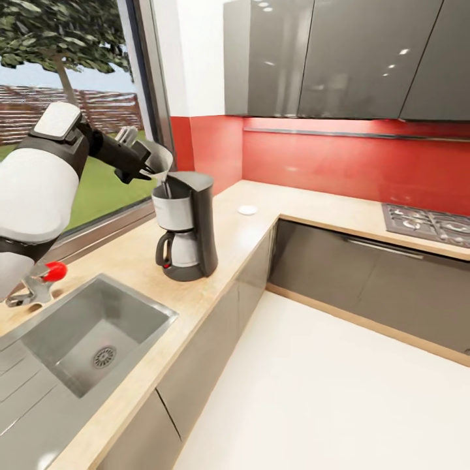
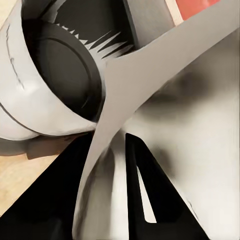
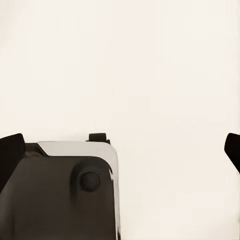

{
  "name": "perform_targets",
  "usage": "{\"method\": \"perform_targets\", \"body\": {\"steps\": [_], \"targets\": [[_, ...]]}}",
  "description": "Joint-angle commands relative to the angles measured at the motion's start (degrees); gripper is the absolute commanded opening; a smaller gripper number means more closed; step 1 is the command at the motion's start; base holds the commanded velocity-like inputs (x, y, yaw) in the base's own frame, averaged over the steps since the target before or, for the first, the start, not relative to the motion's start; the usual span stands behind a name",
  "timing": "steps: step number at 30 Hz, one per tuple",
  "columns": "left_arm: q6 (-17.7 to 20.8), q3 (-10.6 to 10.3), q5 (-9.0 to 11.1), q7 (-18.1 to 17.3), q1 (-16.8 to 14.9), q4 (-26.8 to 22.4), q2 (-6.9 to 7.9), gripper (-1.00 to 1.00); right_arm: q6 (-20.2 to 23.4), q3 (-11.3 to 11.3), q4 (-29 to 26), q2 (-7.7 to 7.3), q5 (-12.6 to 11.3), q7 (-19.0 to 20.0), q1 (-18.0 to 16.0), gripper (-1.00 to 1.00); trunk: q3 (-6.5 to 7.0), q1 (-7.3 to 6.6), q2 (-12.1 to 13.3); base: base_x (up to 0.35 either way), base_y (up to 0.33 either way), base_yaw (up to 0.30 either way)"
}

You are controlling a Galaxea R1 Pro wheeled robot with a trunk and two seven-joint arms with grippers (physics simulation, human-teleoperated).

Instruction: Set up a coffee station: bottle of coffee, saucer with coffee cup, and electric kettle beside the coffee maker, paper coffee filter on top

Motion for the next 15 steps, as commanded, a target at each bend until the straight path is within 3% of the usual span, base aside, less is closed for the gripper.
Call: {"method": "perform_targets", "body": {"steps": [1,9,15], "targets": [[0.08,0.14,0.47,0.67,-0.06,-0.04,-0.02,-1.0,-0.17,-0.17,0.04,0.03,0.6,-0.09,-0.05,1.0,-0.12,0.05,-0.11,0.18,-0.193,0.0],[0.06,-0.01,0.26,0.7,0.42,-0.09,0.52,-1.0,-0.17,-0.17,0.04,0.03,0.6,-0.09,-0.03,1.0,-0.12,0.05,-0.11,0.103,-0.073,0.0],[-0.27,-0.06,0.49,0.35,3.47,-0.12,2.47,-1.0,-0.18,-0.09,0.03,-0.24,0.43,-0.18,-0.14,1.0,-0.12,0.05,-0.12,0.002,-0.001,0.0]]}}
